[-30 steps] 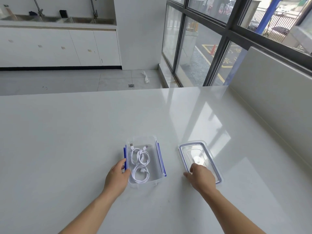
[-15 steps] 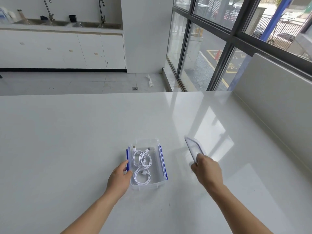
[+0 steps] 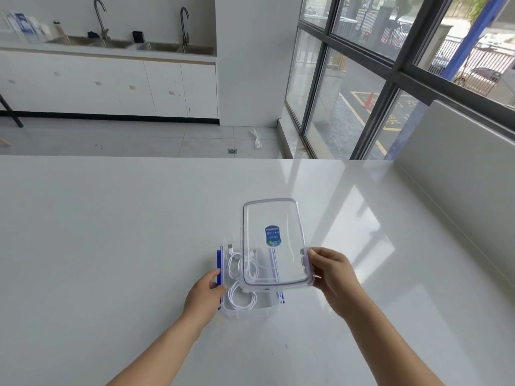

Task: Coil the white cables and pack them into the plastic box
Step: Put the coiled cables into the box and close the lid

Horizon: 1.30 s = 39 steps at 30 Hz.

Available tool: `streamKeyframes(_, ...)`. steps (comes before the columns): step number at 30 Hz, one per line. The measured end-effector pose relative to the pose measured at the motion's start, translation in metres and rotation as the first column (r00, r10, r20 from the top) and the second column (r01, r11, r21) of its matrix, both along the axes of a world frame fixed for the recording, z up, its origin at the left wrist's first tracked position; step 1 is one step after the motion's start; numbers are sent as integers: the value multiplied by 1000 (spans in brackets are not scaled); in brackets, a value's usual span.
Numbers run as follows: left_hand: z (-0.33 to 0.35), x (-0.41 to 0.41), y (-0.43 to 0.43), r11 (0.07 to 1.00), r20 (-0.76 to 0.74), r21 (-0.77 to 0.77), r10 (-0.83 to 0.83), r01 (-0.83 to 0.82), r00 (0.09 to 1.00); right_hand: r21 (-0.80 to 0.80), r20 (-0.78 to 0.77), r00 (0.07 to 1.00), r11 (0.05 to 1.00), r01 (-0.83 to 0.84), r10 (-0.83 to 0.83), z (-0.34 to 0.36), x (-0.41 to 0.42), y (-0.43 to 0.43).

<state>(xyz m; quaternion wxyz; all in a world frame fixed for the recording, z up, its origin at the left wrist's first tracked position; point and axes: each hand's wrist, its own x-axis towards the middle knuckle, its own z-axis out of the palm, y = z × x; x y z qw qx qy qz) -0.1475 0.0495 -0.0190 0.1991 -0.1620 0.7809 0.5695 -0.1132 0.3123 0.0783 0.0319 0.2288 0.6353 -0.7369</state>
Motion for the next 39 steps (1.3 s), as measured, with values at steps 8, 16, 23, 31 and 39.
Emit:
streamKeyframes(8,1,-2,-3,983,107,141,103,-118,989,-86,168,985,996,-18,33,-59,-9,-13)
streamKeyframes(16,9,3,-1,959,119,242,121,-147,985,14,198,979,998,-57,53,-74,-11,-21)
streamKeyframes(23,11,8,-1,958,90,247,125,-144,988,264,188,981,960,-91,41,-78,-11,-31)
streamKeyframes(31,13,11,0,959,56,254,112,-122,992,450,148,983,878,-161,104,-75,-13,-36)
streamKeyframes(39,4,9,-1,954,69,258,137,-150,988,663,203,969,709,-239,137,-66,-14,-46)
